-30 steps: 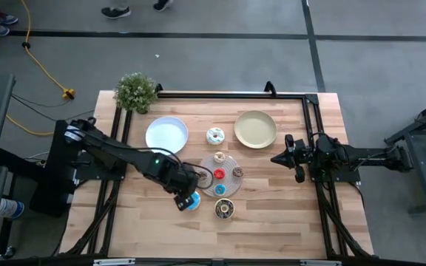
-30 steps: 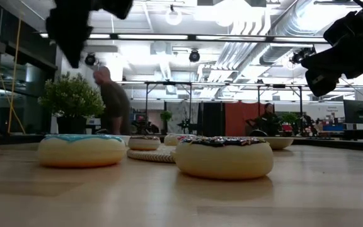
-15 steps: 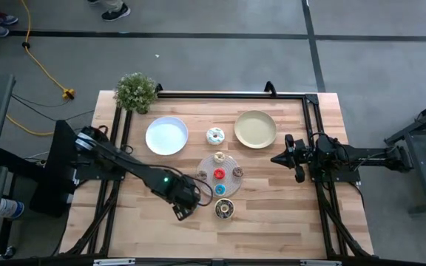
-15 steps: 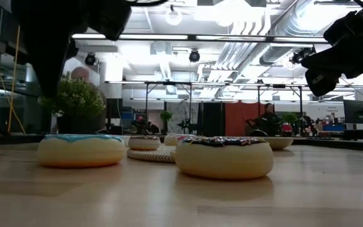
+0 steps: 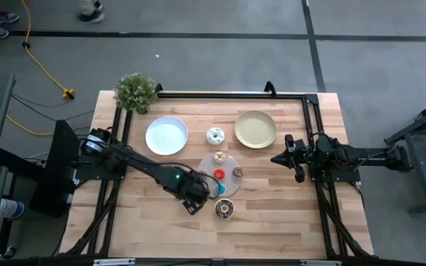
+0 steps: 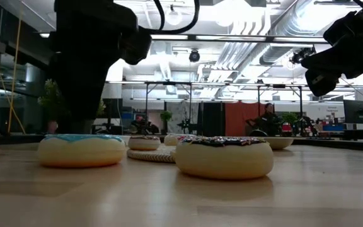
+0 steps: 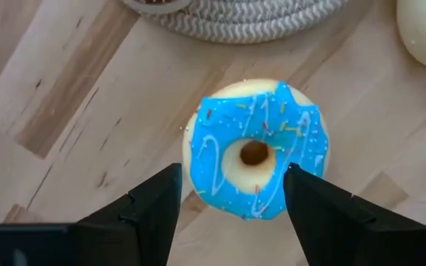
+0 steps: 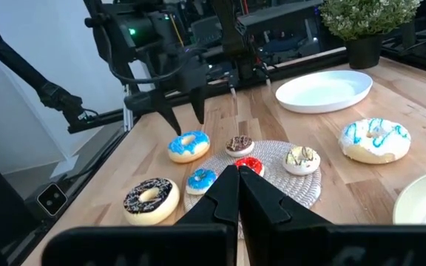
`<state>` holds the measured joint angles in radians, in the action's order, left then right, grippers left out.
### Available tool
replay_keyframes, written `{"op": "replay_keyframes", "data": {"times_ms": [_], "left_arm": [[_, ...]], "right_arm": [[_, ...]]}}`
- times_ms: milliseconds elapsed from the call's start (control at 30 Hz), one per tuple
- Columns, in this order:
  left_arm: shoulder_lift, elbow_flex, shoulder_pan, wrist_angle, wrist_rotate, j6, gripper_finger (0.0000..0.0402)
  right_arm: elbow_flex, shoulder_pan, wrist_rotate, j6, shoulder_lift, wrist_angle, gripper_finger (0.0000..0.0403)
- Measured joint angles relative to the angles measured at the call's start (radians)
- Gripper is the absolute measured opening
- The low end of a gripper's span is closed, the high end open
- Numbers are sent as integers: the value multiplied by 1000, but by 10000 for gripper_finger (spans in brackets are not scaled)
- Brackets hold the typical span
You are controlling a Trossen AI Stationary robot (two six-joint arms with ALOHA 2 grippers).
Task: Pick & Place donuts
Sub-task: Put the big light blue donut on the white plate
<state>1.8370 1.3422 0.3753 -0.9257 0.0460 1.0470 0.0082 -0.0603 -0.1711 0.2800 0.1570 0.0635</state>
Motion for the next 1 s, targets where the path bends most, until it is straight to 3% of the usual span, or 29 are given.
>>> {"op": "replay_keyframes", "data": {"times_ms": [1000], "left_arm": [[69, -1, -2, 6, -1, -29, 227]], "right_arm": [[0, 0, 0, 0, 13, -4, 0]]}}
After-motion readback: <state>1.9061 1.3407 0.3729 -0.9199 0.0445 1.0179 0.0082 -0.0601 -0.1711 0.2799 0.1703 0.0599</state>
